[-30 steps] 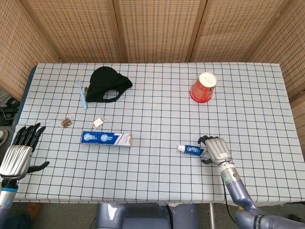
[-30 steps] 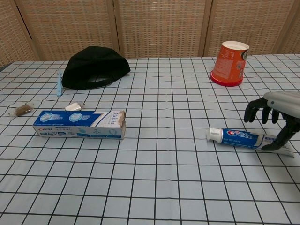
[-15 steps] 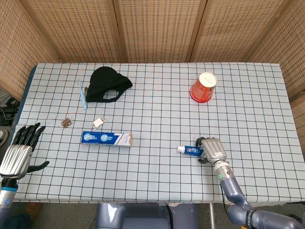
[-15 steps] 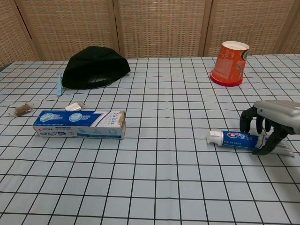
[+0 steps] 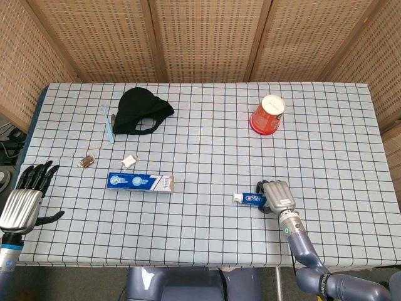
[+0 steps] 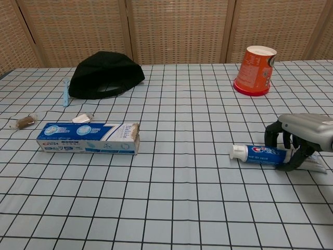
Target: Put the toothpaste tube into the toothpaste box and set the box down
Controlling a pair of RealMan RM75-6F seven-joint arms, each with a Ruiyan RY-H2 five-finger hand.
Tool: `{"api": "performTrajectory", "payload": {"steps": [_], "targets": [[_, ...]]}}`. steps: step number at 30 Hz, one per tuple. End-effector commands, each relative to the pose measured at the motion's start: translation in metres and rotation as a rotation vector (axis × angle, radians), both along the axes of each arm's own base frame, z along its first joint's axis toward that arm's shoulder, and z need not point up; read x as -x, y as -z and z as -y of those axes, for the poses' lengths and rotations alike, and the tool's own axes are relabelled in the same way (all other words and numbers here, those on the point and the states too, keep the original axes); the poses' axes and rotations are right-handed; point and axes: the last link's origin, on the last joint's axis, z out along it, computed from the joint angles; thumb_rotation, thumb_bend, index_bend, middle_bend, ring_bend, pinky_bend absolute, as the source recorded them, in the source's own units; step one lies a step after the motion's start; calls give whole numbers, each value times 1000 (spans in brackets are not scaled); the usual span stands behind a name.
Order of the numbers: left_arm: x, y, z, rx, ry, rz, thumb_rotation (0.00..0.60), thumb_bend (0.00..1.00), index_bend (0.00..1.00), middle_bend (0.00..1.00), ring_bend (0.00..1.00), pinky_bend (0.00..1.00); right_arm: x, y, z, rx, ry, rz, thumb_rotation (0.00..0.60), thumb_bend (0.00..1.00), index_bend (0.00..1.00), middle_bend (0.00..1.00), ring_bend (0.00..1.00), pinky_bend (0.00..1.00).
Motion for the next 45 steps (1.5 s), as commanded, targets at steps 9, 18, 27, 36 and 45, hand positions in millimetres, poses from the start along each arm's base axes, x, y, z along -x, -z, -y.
{"api": "performTrajectory", "payload": {"steps": [9, 18, 27, 36, 45], "targets": [[1, 7, -7, 27, -6, -12, 600, 0, 0, 0, 0, 0, -5, -20, -3, 7, -25, 74, 600, 601, 653, 644, 619, 559], [-17, 25, -51, 87, 87, -85, 600, 0, 0, 0, 0, 0, -6, -54, -8, 36, -89, 92, 600, 609, 657, 647, 623, 559], [-58, 93, -110, 297, 191, -101, 600, 0, 67, 0, 6, 26, -3, -80, -11, 63, -147, 46, 600, 609, 660, 651, 626, 560], [-66, 134, -127, 363, 201, -160, 600, 0, 136, 68, 124, 160, -2, -87, -10, 63, -158, 21, 600, 615, 660, 651, 626, 560], [-61, 156, -135, 368, 164, -166, 600, 0, 235, 196, 240, 283, -2, -89, -9, 66, -157, 23, 600, 623, 660, 651, 628, 560]]}}
